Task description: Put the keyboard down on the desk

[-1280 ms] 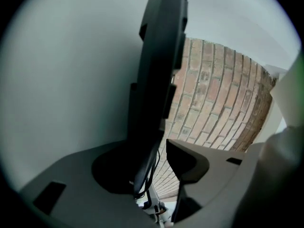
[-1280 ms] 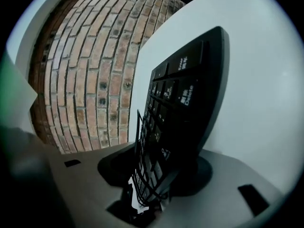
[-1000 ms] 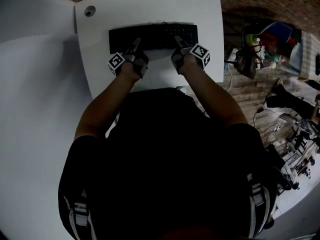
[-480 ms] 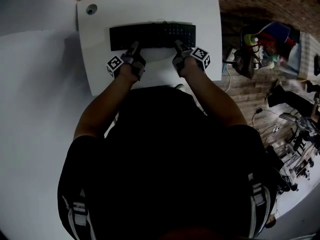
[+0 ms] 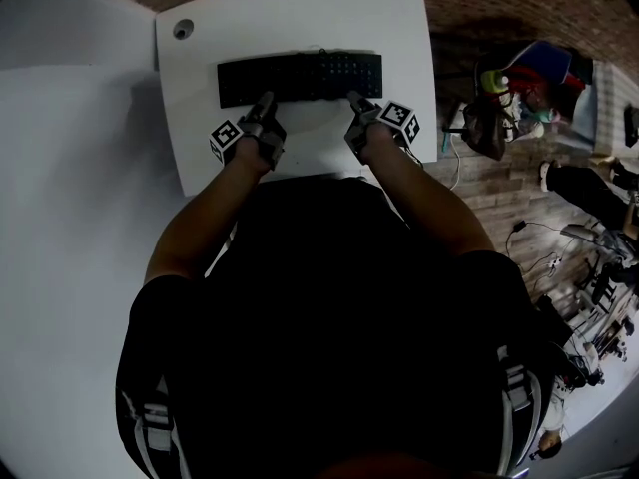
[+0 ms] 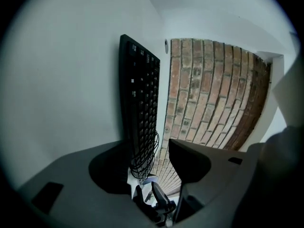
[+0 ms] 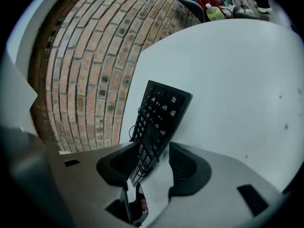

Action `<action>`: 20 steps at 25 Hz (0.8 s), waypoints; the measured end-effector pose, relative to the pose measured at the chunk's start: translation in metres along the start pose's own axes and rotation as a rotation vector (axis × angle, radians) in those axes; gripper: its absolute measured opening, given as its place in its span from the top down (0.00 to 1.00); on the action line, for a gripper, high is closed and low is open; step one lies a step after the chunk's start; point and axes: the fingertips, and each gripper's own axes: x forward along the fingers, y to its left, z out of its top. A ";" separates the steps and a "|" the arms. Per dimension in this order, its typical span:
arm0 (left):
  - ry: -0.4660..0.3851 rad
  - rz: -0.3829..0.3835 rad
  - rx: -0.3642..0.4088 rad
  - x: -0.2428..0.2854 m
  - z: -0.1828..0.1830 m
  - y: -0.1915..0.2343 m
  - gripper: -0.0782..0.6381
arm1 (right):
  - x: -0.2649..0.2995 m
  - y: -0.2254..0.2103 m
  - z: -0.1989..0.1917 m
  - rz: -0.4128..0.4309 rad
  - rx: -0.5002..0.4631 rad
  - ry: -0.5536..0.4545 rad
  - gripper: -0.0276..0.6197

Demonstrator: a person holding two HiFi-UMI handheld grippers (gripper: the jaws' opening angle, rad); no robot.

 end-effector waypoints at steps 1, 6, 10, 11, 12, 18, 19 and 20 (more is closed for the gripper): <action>0.008 -0.005 0.013 0.000 -0.001 -0.004 0.55 | -0.002 0.002 0.001 0.002 -0.016 0.000 0.62; 0.021 -0.063 0.129 -0.001 -0.001 -0.040 0.57 | -0.016 0.019 0.012 0.026 -0.114 -0.027 0.67; 0.046 -0.096 0.277 0.000 -0.004 -0.071 0.65 | -0.022 0.034 0.016 0.041 -0.193 -0.041 0.76; 0.050 -0.101 0.316 0.000 -0.005 -0.078 0.68 | -0.022 0.038 0.015 0.041 -0.213 -0.037 0.77; 0.055 -0.107 0.357 -0.001 -0.006 -0.085 0.69 | -0.023 0.042 0.015 0.043 -0.235 -0.034 0.78; 0.091 -0.130 0.579 -0.015 -0.012 -0.106 0.74 | -0.033 0.065 0.001 0.075 -0.369 -0.039 0.83; 0.096 -0.136 0.604 -0.017 -0.014 -0.107 0.75 | -0.034 0.068 -0.001 0.081 -0.393 -0.040 0.84; 0.102 -0.142 0.636 -0.019 -0.016 -0.111 0.75 | -0.037 0.072 -0.001 0.088 -0.415 -0.042 0.84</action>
